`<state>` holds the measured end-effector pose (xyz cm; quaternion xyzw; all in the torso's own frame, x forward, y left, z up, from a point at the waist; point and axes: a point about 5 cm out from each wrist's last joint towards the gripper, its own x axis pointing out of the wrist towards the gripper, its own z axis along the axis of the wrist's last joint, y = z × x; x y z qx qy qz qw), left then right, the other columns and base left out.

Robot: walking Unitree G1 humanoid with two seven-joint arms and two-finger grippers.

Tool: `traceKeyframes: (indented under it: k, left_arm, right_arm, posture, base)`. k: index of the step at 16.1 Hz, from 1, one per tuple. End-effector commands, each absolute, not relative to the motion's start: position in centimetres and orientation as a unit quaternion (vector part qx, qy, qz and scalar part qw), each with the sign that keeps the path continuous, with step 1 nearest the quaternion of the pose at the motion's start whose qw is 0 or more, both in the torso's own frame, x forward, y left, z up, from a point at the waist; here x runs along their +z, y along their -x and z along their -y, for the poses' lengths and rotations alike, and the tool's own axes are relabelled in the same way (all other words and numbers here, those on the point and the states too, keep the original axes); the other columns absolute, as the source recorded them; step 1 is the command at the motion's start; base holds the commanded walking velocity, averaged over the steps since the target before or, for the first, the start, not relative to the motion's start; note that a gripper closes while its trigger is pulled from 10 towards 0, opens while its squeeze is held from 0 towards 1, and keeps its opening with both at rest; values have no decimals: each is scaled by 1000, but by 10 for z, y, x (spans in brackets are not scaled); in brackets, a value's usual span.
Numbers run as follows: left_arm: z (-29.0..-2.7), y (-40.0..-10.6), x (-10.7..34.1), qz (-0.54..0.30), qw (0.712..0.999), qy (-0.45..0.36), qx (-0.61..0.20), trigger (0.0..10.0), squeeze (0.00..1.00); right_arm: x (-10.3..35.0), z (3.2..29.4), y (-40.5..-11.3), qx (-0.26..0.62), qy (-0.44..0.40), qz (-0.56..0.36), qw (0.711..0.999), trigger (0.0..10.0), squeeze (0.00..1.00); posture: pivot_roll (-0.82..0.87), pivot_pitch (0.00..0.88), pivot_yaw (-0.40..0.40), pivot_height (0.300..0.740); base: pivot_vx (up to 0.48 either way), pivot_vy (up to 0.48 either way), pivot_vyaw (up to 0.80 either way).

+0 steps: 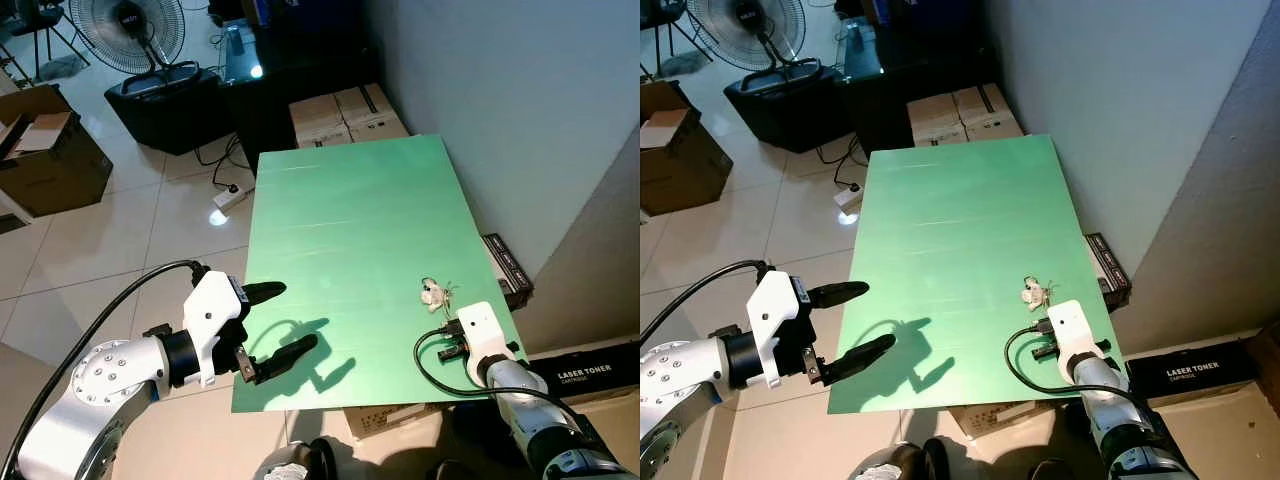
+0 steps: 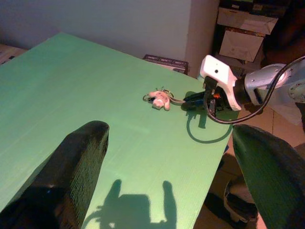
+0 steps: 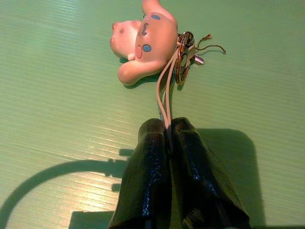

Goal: Hang keys on a hook

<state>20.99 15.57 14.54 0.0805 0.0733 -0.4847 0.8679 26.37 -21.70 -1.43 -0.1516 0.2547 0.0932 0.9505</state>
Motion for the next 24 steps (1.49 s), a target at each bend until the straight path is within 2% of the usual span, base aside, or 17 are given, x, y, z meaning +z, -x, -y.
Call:
traceKeyframes:
  k: [1,4,6,8,9,13,14,15,16,20,24]
  left_arm:
    - [-159,-209,150,-72,868,-91,-482,10000,0]
    - [-160,-213,148,-66,876,-97,-468,10000,0]
    - [-163,-231,147,-29,910,-103,-401,10000,0]
    - [-166,-246,145,-3,937,-90,-338,10000,0]
    - [-167,-252,144,7,947,-80,-310,10000,0]
    - [-150,-265,151,36,959,-63,-273,10000,0]
    - [-147,-266,156,47,964,-51,-257,10000,0]
    - [-146,-266,157,51,965,-46,-252,10000,0]
    - [-145,-262,157,50,967,-47,-245,10000,0]
    - [-149,-264,153,51,973,-73,-214,10000,0]
    - [-153,-270,151,55,982,-79,-164,10000,0]
  right_arm:
    - [-16,214,-263,96,140,-258,951,0,0]
    - [-9,214,-268,92,139,-230,959,0,0]
    - [16,208,-280,87,121,-141,979,0,0]
    - [48,196,-287,96,104,-59,988,0,0]
    - [68,187,-289,105,100,-22,989,0,0]
    - [135,155,-286,156,61,58,984,0,0]
    - [152,144,-282,175,45,76,981,1529,0]
    - [157,141,-280,180,39,79,980,1529,0]
    - [170,129,-278,207,39,89,974,10000,0]
    - [171,110,-268,251,72,61,963,10000,0]
    - [160,108,-265,248,75,23,966,10000,0]
  posture:
    - [166,105,212,740]
    - [143,96,207,740]
    - [75,55,171,740]
    - [4,0,137,740]
    - [-23,0,123,740]
    - [-73,0,68,740]
    - [-76,0,61,740]
    - [-77,0,60,740]
    - [-77,0,54,740]
    - [-72,0,47,740]
    - [-65,0,37,740]
  base:
    - [0,0,0]
    - [0,0,0]
    - [0,0,0]
    - [0,0,0]
    - [0,0,0]
    - [0,0,0]
    - [0,0,0]
    - [0,0,0]
    - [0,0,0]
    - [0,0,742]
    - [0,0,800]
